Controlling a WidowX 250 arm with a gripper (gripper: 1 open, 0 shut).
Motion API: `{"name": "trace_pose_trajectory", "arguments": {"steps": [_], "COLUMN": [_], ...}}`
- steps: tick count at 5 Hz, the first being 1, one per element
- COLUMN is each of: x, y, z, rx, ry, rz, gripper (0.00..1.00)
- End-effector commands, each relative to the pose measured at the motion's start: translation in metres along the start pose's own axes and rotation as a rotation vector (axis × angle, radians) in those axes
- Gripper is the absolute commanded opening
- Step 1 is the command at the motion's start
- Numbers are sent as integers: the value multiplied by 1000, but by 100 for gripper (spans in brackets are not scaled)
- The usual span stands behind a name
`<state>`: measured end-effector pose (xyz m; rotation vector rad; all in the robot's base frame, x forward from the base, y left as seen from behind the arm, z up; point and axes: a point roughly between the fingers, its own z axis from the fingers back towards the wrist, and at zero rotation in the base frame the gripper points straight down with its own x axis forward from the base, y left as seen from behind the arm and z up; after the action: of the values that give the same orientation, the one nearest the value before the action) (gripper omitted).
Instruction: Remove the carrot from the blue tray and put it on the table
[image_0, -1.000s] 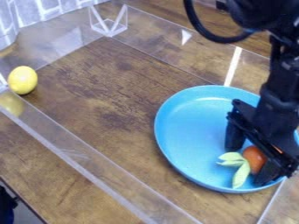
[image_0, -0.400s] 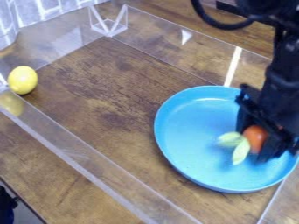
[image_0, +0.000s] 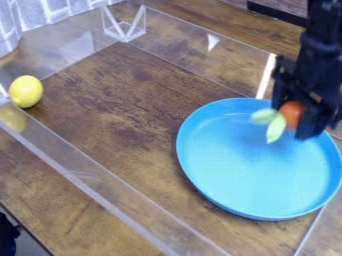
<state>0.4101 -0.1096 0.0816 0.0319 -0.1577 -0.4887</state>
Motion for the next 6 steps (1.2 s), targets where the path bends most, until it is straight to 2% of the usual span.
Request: {"name": "trace_pose_trajectory", "arguments": {"steps": [1,2,3,4,5,6], "x": [12,20,16,10,-1,-15], "y": [42,64,71,76,81,96], "z": [44,57,55,51,53,60], "rx": [47,74,68,62,75,68], "ry": [-79,-87,-88,-89,-79,-74], "rz": [122,202,170,131,180,121], "gripper": [0,0,0,0,0,0]}}
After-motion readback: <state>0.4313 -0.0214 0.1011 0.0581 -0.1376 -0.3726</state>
